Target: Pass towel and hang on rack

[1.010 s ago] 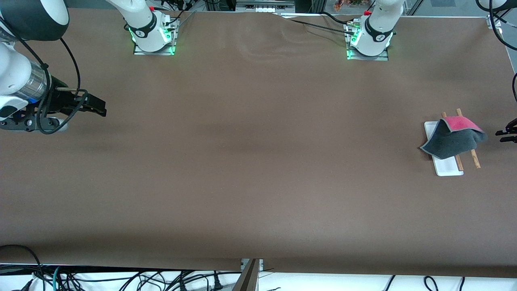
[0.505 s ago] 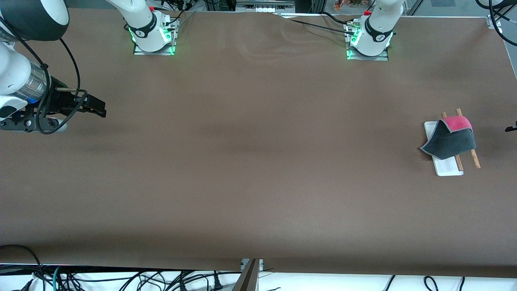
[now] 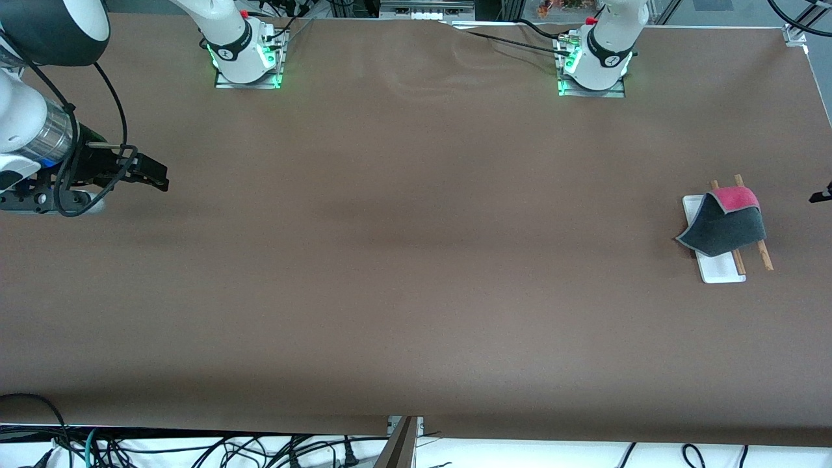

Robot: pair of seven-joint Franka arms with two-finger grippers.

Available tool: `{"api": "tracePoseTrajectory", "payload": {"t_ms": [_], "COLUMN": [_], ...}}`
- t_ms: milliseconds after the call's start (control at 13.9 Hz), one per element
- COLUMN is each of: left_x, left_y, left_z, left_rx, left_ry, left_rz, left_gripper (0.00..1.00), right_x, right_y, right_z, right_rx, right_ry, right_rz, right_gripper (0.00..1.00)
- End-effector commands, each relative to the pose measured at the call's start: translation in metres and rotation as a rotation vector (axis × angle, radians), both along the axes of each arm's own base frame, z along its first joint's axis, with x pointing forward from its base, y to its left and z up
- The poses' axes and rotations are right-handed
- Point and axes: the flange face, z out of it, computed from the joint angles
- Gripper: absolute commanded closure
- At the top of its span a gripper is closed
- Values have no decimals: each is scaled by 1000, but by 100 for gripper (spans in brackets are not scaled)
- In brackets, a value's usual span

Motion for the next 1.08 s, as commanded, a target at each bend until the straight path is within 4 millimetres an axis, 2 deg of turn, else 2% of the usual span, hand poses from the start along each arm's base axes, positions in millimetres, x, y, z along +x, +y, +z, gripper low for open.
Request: {"api": "tracePoseTrajectory", "payload": {"t_ms": [0, 144, 216, 289, 433, 577, 721, 793, 866, 1010], "left_x": [-2, 0, -1, -2, -12, -36, -64, -77, -87, -94], "left_y": [-78, -124, -162, -190, -231, -251, -289, -300, -313, -313], "left_z": [42, 63, 73, 80, 103, 103, 100, 96, 93, 89], "left_rx": [79, 123, 146, 174, 230, 269, 311, 333, 336, 325], "left_ry": [67, 65, 60, 58, 32, 47, -4, -42, -84, -87], "left_rz": [52, 108, 114, 163, 314, 429, 560, 623, 609, 610], "left_gripper": [0, 0, 0, 0, 0, 0, 0, 0, 0, 0], "right_x": [-1, -1, -1, -1, -1, -1, -1, 0, 0, 0], "right_y": [-2, -2, -2, -1, -1, -1, -1, -1, -1, -1], "right_z": [3, 3, 3, 3, 3, 3, 3, 4, 4, 4], "right_rx": [-13, -13, -13, -13, -13, -13, -13, -13, -13, -13], "right_ry": [-15, -16, -16, -16, -16, -16, -17, -19, -19, -19], "right_rz": [18, 17, 17, 18, 18, 18, 18, 18, 18, 18], "right_gripper": [0, 0, 0, 0, 0, 0, 0, 0, 0, 0]}}
